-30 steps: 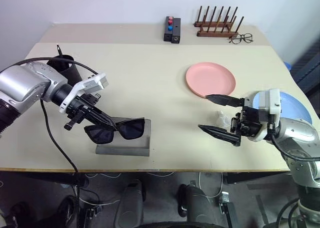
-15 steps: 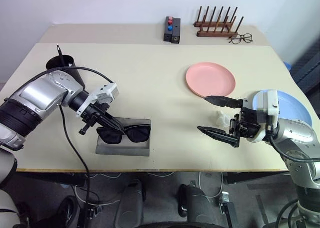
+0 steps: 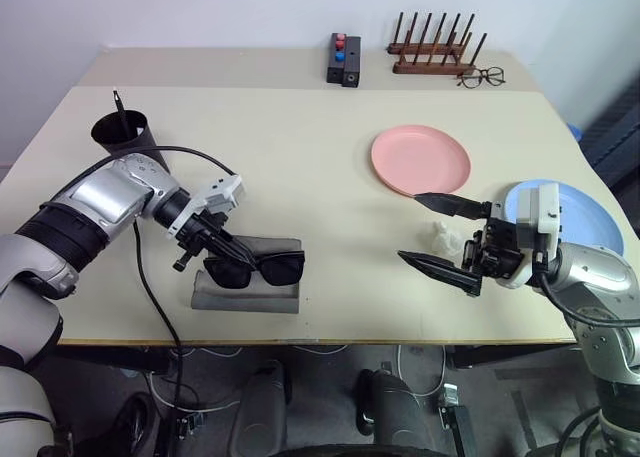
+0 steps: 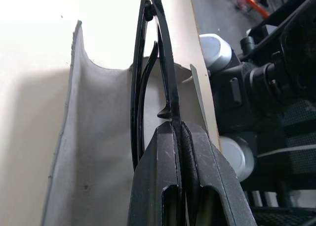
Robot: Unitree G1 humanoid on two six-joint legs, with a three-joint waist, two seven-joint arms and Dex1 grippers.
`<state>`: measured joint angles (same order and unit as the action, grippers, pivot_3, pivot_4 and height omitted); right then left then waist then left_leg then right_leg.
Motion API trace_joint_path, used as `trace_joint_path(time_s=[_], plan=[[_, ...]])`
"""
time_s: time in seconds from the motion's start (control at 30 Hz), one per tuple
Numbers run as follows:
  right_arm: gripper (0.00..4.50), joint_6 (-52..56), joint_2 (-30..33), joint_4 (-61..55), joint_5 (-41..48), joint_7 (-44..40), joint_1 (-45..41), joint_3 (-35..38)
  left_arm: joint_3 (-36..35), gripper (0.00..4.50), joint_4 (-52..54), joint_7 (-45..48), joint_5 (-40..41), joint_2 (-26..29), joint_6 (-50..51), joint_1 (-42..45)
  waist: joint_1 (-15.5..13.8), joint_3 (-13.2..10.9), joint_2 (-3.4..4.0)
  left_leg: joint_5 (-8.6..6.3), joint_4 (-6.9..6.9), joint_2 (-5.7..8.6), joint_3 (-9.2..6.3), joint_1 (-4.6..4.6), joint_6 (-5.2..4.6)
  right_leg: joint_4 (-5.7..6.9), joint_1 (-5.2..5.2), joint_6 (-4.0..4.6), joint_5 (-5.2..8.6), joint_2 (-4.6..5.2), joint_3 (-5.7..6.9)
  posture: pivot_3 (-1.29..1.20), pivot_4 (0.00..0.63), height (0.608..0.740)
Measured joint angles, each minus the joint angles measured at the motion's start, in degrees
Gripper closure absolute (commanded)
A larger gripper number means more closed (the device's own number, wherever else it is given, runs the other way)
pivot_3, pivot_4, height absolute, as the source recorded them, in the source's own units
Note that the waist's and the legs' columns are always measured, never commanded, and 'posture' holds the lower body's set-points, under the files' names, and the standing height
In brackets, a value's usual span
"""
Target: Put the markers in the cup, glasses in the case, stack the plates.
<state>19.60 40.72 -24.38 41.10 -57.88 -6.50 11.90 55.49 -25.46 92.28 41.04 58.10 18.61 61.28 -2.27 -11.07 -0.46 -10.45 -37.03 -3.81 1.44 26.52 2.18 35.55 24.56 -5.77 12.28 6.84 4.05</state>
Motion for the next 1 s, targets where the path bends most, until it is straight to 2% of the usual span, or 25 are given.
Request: trace_joint_path(time_s=[0.2,1.0], plan=[[0.00,0.00,0.31,-0.19,0.09,0.23,0.51,0.35,4.62,4.45,-0.98,0.00,0.68,0.17,-1.67,-0.02,-0.10,0.00,0.00,0.00,-0.01,0.00,0.00,0.02,0.00,0.00,0.00,0.03,-0.02,0.00,-0.01,0.00,0.150,0.740],[0.00,0.05,0.45,-0.21,0.22,0.43,1.52,0.46,8.98,4.45,-1.27,0.00,5.85,-0.17,1.80,0.30,-0.03,0.00,0.00,0.00,-0.01,0.00,0.00,0.01,0.00,-0.02,-0.01,0.01,0.00,0.00,-0.01,0.00,0.150,0.740]])
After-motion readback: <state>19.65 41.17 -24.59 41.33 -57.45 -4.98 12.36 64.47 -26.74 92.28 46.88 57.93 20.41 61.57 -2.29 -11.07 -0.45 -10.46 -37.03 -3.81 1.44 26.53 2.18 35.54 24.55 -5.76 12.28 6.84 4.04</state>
